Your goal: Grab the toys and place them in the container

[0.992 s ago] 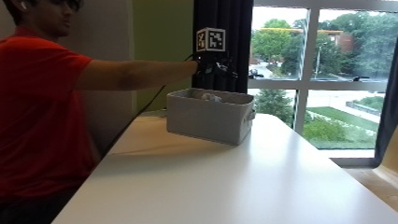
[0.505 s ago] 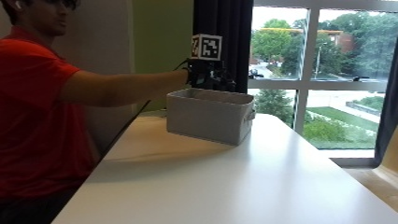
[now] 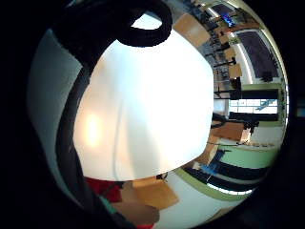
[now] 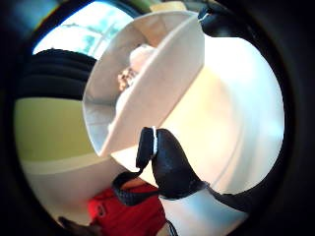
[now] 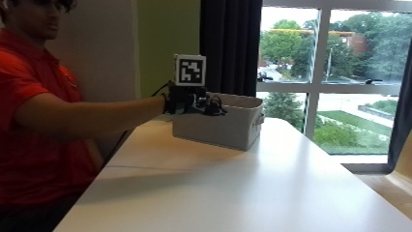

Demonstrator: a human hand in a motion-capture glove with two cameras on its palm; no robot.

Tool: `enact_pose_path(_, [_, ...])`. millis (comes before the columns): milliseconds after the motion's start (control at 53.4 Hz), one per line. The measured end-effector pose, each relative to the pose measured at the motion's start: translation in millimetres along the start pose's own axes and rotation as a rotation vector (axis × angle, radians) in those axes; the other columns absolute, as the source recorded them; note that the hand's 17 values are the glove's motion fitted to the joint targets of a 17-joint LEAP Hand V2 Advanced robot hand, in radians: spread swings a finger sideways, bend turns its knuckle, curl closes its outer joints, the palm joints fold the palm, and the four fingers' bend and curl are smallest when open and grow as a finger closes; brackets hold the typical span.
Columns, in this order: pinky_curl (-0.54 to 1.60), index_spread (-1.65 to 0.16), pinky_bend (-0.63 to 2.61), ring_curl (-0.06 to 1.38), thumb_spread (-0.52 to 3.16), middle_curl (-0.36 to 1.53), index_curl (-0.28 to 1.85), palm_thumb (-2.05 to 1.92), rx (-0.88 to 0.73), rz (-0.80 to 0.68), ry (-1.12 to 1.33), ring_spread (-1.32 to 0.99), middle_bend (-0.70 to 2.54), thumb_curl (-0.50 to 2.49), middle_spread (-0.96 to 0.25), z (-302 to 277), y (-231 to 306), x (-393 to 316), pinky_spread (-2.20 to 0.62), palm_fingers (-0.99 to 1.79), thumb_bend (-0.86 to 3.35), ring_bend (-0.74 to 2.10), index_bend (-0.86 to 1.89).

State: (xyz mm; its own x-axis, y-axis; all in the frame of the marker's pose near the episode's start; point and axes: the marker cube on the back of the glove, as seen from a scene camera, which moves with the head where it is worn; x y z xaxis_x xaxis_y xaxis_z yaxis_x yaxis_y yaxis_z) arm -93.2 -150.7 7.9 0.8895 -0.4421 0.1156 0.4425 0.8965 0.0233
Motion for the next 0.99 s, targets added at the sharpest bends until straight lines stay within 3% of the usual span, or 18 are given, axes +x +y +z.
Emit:
enact_pose_path(505, [0.30, -0.39, 0.55, 0.22, 1.16, 0.41, 0.52, -0.03, -0.032, 0.217, -0.026, -0.16, 0.28, 0.30, -0.14, 42.5, 57.1, 61.4, 0.05, 0.07, -0.04, 0.38, 0.24])
enact_pose_path(992, [0.31, -0.38, 0.49, 0.22, 1.18, 0.39, 0.49, -0.02, 0.019, 0.272, -0.039, -0.16, 0.24, 0.30, -0.14, 49.2, 64.2, 62.4, 0.06, 0.11, -0.03, 0.32, 0.21])
